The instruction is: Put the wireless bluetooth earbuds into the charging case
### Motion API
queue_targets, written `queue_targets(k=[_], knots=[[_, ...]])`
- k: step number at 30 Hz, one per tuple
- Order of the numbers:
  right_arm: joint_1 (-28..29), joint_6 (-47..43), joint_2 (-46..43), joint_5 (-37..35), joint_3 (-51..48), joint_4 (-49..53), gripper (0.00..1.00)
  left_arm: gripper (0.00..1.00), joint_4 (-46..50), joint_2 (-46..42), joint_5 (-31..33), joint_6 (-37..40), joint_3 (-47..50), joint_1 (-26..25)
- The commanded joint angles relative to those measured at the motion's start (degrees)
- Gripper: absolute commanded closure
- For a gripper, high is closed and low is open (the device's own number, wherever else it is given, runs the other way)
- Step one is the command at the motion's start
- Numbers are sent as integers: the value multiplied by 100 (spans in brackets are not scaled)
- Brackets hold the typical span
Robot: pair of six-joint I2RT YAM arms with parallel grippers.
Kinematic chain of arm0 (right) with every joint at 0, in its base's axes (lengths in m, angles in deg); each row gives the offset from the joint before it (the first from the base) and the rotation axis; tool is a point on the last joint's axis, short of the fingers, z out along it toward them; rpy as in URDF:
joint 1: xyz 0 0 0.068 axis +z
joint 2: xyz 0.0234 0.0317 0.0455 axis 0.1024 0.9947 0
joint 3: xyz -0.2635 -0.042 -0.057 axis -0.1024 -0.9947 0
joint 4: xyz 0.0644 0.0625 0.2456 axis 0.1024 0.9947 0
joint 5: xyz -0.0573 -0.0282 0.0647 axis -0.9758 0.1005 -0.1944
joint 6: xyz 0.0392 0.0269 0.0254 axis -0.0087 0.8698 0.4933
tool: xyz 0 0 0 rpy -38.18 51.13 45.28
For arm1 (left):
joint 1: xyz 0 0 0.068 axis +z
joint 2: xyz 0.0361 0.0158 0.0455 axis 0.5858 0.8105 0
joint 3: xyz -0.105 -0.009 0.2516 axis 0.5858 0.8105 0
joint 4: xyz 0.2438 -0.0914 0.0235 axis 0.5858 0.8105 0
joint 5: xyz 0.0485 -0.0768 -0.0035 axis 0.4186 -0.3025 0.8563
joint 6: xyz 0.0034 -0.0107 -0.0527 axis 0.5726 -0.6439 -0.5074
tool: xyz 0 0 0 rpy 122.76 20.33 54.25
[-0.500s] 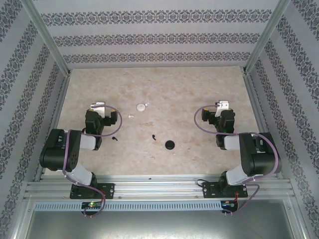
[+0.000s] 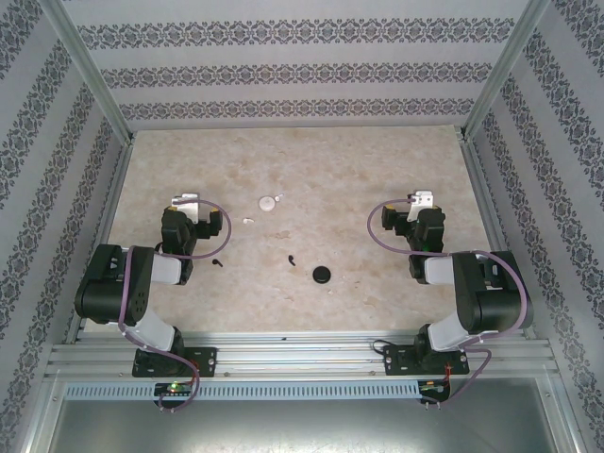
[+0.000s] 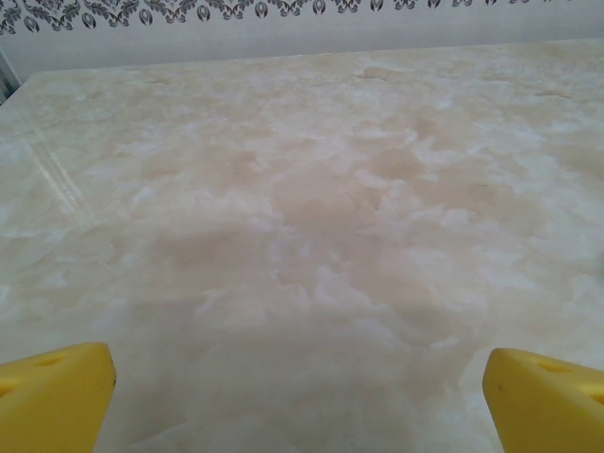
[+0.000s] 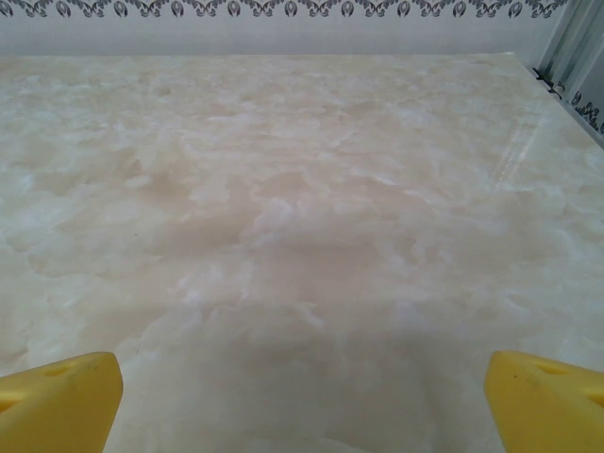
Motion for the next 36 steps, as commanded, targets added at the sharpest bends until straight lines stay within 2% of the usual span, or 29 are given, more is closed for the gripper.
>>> queue_targets(k=[1, 32, 36], knots=[[18, -10, -42, 18, 78, -107, 2, 0, 92, -43, -84, -23, 7, 30], [21, -14, -50, 44, 87, -102, 2, 0, 192, -44, -26, -80, -37, 42], [78, -144, -298, 200, 226, 365, 2, 0, 216, -266, 315, -210, 25, 43]])
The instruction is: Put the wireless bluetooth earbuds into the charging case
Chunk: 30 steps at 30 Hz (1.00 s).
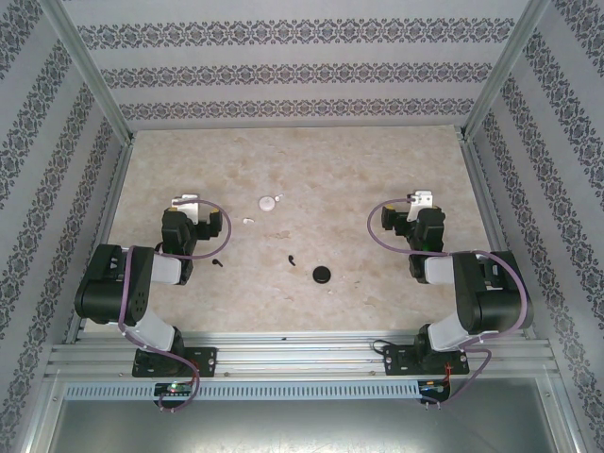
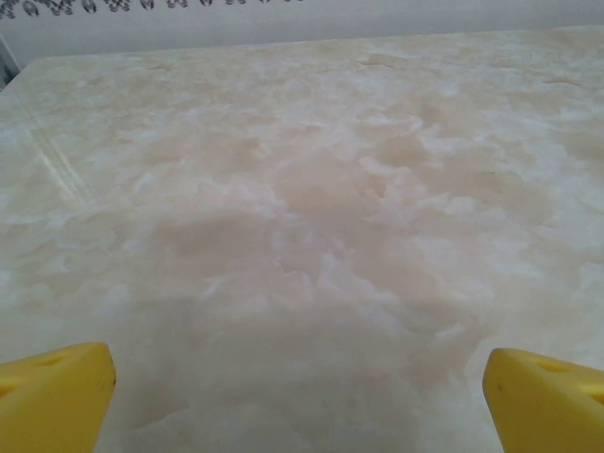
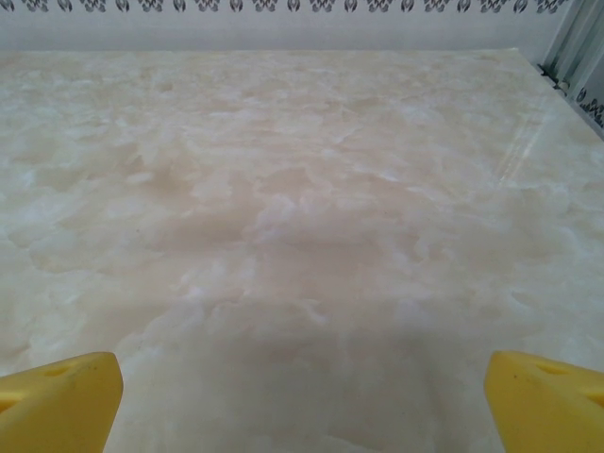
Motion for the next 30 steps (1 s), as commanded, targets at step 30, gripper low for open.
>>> queue_targets(k=[30], knots=[[3885, 2937, -763, -46, 3298, 9030, 10, 3, 7886, -2082, -1155, -1717, -2387, -1104]])
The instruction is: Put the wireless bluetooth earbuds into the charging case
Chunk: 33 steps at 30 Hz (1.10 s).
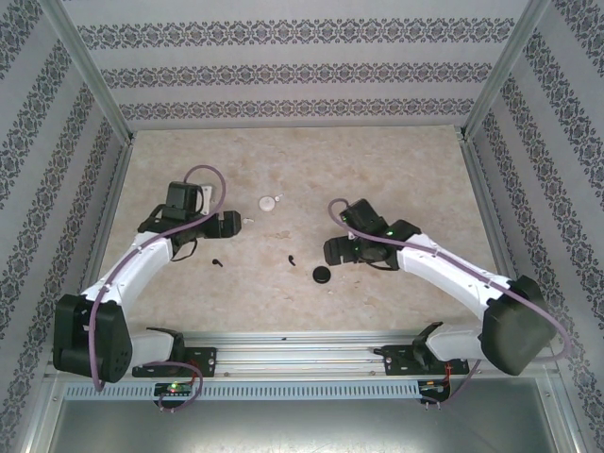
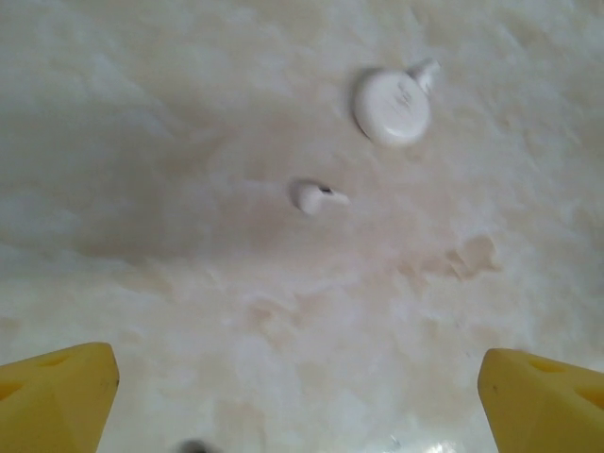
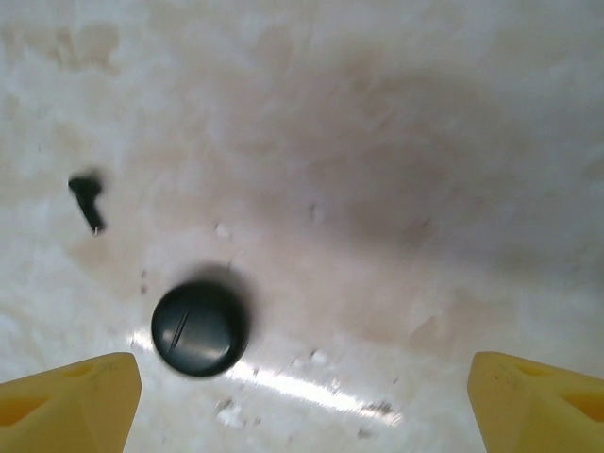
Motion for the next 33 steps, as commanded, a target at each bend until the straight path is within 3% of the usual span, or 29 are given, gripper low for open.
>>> queue_targets(k=[1, 13, 23, 33], knots=[[288, 385, 445, -45, 333, 680, 11, 3, 350, -233, 243, -389, 257, -347], [581, -317, 1829, 188, 1169, 974, 11, 10, -233, -235, -145, -804, 892, -1153], [858, -283, 2667, 410, 1715, 1044, 16, 9, -491, -283, -284, -890, 1158, -1273], [970, -183, 3217, 118, 1919, 1231, 20, 9, -502, -442, -319, -789, 1258, -1298]])
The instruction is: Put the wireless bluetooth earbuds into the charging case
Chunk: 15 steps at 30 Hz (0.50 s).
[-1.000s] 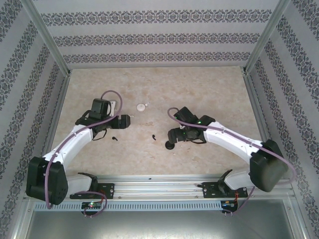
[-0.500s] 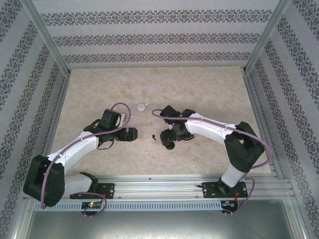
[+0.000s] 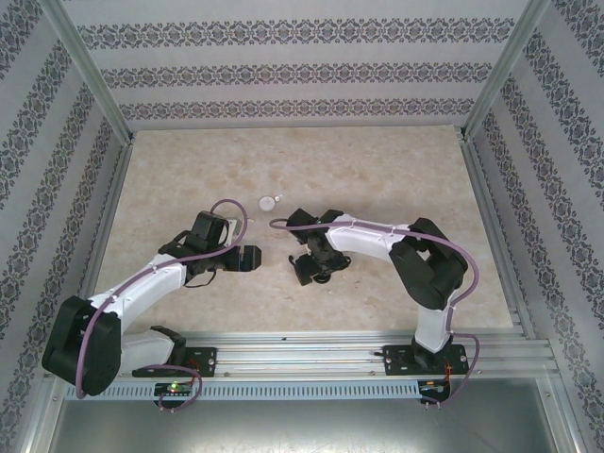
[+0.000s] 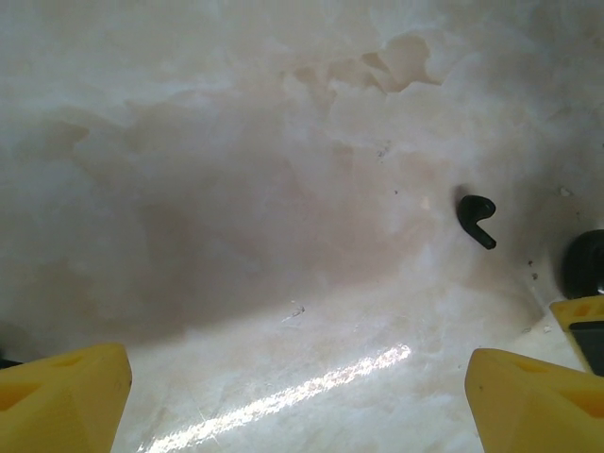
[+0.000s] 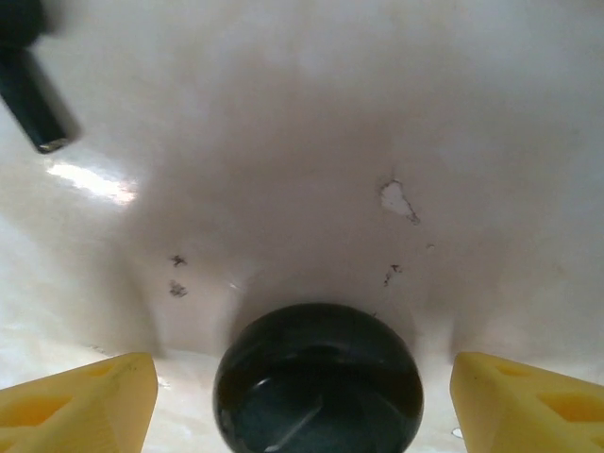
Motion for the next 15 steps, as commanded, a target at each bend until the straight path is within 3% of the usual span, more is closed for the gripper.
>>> queue_targets(k=[1, 10, 15], knots=[[91, 103, 89, -218, 146, 246, 21, 9, -116, -138, -65, 6, 68, -100], [120, 393, 214, -99, 73, 203, 41, 6, -526, -346, 132, -72, 224, -100], [82, 638, 133, -42, 115, 203, 46, 5, -875, -616, -72, 90, 384, -116]])
